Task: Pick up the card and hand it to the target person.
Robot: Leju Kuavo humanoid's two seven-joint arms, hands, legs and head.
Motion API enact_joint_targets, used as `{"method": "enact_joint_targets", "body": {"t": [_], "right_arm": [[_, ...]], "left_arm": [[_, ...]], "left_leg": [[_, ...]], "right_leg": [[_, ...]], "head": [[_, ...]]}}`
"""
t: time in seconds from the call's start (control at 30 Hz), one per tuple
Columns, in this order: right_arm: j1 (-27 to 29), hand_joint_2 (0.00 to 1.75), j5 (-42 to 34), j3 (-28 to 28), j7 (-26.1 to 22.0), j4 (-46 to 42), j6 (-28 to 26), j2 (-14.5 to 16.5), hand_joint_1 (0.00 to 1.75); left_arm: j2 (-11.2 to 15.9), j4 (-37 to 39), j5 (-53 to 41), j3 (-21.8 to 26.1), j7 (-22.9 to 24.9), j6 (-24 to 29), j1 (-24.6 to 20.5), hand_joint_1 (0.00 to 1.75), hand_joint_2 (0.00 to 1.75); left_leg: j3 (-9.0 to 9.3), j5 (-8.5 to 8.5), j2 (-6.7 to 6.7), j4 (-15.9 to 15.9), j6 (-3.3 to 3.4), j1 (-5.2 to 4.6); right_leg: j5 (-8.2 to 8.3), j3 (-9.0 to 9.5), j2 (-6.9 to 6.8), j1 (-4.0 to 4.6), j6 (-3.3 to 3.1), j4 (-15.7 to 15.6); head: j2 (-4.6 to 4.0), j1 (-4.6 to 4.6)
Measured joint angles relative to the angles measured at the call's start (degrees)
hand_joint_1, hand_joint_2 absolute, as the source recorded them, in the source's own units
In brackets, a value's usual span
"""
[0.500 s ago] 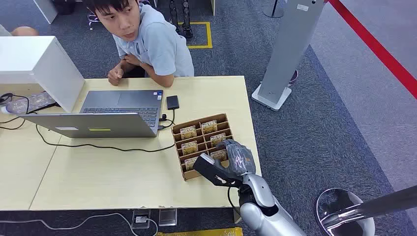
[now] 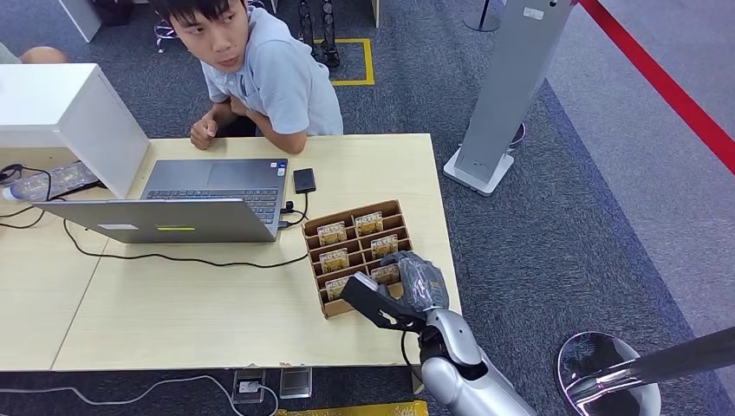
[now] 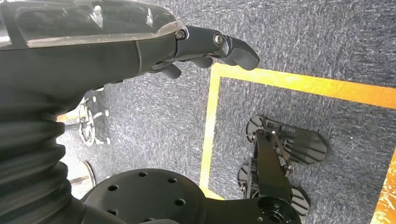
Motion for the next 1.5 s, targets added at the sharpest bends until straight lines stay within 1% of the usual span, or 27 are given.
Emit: {"method": "enact_joint_targets", "body": {"t": [0.1, 0.13, 0.2, 0.27, 0.3, 0.37, 0.73, 0.8, 0.83, 0.87, 0.9, 0.97, 1.0, 1.07, 1.1, 1.17, 1.23, 1.37, 1.4, 1.43, 1.5], "right_arm": [[-0.2, 1.75, -0.05, 0.13, 0.07, 0.57, -0.01, 0.2, 0.89], [-0.24, 1.75, -0.06, 0.17, 0.08, 0.67, -0.02, 0.21, 0.92], [-0.29, 1.75, -0.11, 0.24, 0.08, 0.82, -0.04, 0.22, 1.06], [-0.37, 1.75, -0.27, 0.3, 0.08, 0.97, -0.09, 0.23, 1.25], [-0.42, 1.75, -0.35, 0.32, 0.08, 1.04, -0.12, 0.24, 1.32], [-0.52, 1.75, -0.43, 0.36, 0.1, 1.15, -0.16, 0.24, 1.39], [-0.62, 1.75, -0.98, 0.58, 0.1, 1.25, -0.64, 0.23, 1.4], [-0.46, 1.75, -0.58, 0.64, -0.69, 1.24, -2.11, 0.23, 1.4], [-0.19, 1.75, 0.01, 0.68, -1.82, 1.2, -4.11, 0.22, 1.4], [0.21, 1.75, 0.93, 0.68, -3.73, 1.05, -7.23, 0.22, 1.4], [0.76, 1.75, 2.3, 0.54, -6.63, 0.61, -11.11, 0.22, 1.4], [2.38, 1.75, 5.54, -0.58, -14.88, -1.15, -17.75, 0.59, 1.4], [4.05, 1.75, 7.19, -2.15, -21.13, -2.86, -19.52, 1.31, 1.4], [7.66, 1.75, 8.89, -5.92, -32.13, -6.25, -20.48, 3.36, 1.4], [9.32, 1.75, 9.1, -7.91, -36.43, -7.8, -20.53, 4.46, 1.4], [10.96, 1.75, 8.57, -10.7, -39.4, -9.41, -20.54, 5.93, 1.4], [11.88, 1.75, 7.74, -12.76, -39.9, -10.25, -20.55, 6.97, 1.4], [12.22, 1.75, 5.72, -14.69, -37.76, -10.57, -20.5, 8.01, 1.4], [12.03, 1.75, 4.98, -14.86, -35.85, -10.48, -20.22, 8.11, 1.4], [11.48, 1.75, 4.11, -14.74, -32.74, -10.21, -19.74, 8.13, 1.4], [9.07, 1.75, 1.35, -13.61, -23.87, -8.9, -18.75, 7.86, 1.4]], "left_arm": [[0.0, 0.0, 0.0, -0.02, 0.02, 0.02, 0.01, 0.0, 1.75], [0.0, 0.0, 0.0, -0.01, 0.02, 0.02, 0.01, 0.0, 1.75], [0.0, 0.0, 0.0, -0.01, 0.02, 0.02, 0.01, 0.0, 1.75], [0.0, 0.0, 0.0, -0.01, 0.05, 0.02, 0.01, 0.0, 1.75], [0.0, 0.0, -0.01, -0.01, 0.08, 0.02, 0.01, 0.0, 1.75], [0.0, 0.0, -0.02, -0.02, 0.14, 0.02, 0.01, 0.0, 1.75], [0.0, 0.0, -0.99, -0.16, 0.32, -0.18, 0.01, 0.0, 1.75], [0.0, 0.0, -1.11, -0.18, 0.31, -0.18, 0.01, 0.0, 1.75], [0.0, 0.0, -1.11, -0.18, 0.24, -0.17, 0.02, 0.0, 1.75], [0.0, 0.0, -1.11, -0.18, 0.11, -0.14, 0.03, 0.0, 1.75], [0.0, 0.0, -1.1, -0.18, -0.07, -0.09, 0.05, 0.0, 1.75], [-0.01, 0.0, -1.09, -0.18, -0.43, 0.04, 0.07, 0.0, 1.75], [-0.02, 0.0, -1.05, -0.18, -0.56, 0.14, 0.09, 0.0, 1.75], [-0.07, 0.0, -0.88, -0.18, -0.7, 0.4, 0.16, 0.0, 1.75], [-0.1, 0.0, -0.75, -0.18, -0.74, 0.54, 0.19, 0.0, 1.75], [-0.13, 0.0, -0.49, -0.18, -0.73, 0.69, 0.19, 0.0, 1.75], [-0.13, 0.0, -0.33, -0.18, -0.67, 0.76, 0.19, 0.0, 1.75], [-0.13, 0.0, -0.2, -0.18, -0.46, 0.91, 0.18, 0.0, 1.75], [-0.13, 0.0, -0.18, -0.18, -0.31, 0.97, 0.18, 0.0, 1.75], [-0.13, 0.0, -0.18, -0.17, -0.09, 1.04, 0.17, 0.0, 1.75], [-0.13, 0.0, -0.33, -0.18, 0.39, 1.09, 0.1, 0.0, 1.75]], "left_leg": [[0.0, 0.0, 0.0, 0.0, 0.0, 0.0], [0.0, 0.0, 0.0, 0.0, 0.0, 0.0], [0.0, 0.0, 0.0, 0.0, 0.0, 0.0], [0.0, 0.0, 0.0, 0.0, 0.0, 0.0], [0.0, 0.0, 0.0, 0.0, 0.0, 0.0], [0.0, 0.0, 0.0, 0.0, 0.0, 0.0], [0.02, 0.0, 0.0, 0.0, 0.0, 0.0], [0.01, 0.0, 0.0, 0.0, 0.0, 0.0], [0.01, 0.0, 0.0, 0.0, 0.0, 0.0], [0.0, 0.0, 0.0, 0.0, 0.0, 0.0], [0.0, 0.0, 0.0, 0.0, 0.0, 0.0], [0.01, 0.0, 0.0, 0.0, 0.0, 0.0], [0.01, -0.01, 0.0, 0.0, 0.0, 0.0], [0.01, -0.03, -0.01, -0.02, -0.02, 0.0], [0.01, -0.04, -0.01, -0.03, -0.03, 0.01], [0.02, -0.04, 0.0, -0.04, -0.03, 0.01], [0.03, -0.03, 0.0, -0.04, -0.03, 0.01], [0.05, -0.02, 0.01, -0.03, -0.02, 0.01], [0.04, -0.02, 0.01, -0.03, -0.02, 0.01], [0.03, -0.02, 0.02, -0.03, -0.02, 0.01], [0.02, -0.01, 0.05, -0.03, -0.02, 0.01]], "right_leg": [[0.0, 0.0, 0.0, 0.0, 0.0, 0.0], [0.0, 0.0, 0.0, 0.0, 0.0, 0.0], [0.0, 0.0, 0.0, 0.0, 0.0, 0.0], [0.0, 0.0, 0.0, 0.0, 0.0, 0.0], [0.0, 0.0, 0.0, 0.0, 0.0, 0.0], [0.0, 0.0, 0.0, 0.0, 0.0, 0.0], [0.0, 0.01, 0.0, 0.0, 0.0, 0.0], [0.0, 0.01, 0.0, 0.0, 0.0, 0.0], [0.0, 0.0, -0.01, 0.0, 0.0, 0.0], [0.0, -0.01, -0.01, 0.0, 0.0, 0.0], [0.0, -0.01, -0.01, 0.0, 0.0, 0.0], [-0.01, -0.01, -0.01, 0.0, -0.01, 0.0], [-0.04, -0.01, -0.01, 0.0, -0.03, 0.0], [-0.08, -0.02, -0.02, 0.0, -0.05, 0.0], [-0.09, -0.01, -0.03, 0.01, -0.06, 0.0], [-0.1, -0.01, -0.02, 0.01, -0.07, 0.0], [-0.1, 0.01, -0.02, 0.01, -0.07, 0.0], [-0.07, 0.03, -0.02, 0.0, -0.07, 0.0], [-0.07, 0.04, -0.01, 0.0, -0.07, 0.0], [-0.06, 0.03, 0.0, 0.0, -0.08, 0.01], [-0.05, 0.03, 0.03, 0.01, -0.08, 0.01]], "head": [[0.0, -0.02], [0.0, -0.02], [0.01, -0.03], [0.0, -0.02], [0.0, -0.01], [0.0, 0.0], [0.0, -0.02], [0.01, -0.02], [0.01, 0.0], [0.01, 0.02], [0.01, 0.02], [-0.01, 0.04], [-0.01, 0.04], [-0.01, 0.0], [-0.01, -0.06], [-0.01, -0.13], [0.0, -0.09], [-0.01, 0.0], [-0.01, 0.02], [0.0, 0.03], [0.0, -0.01]]}}
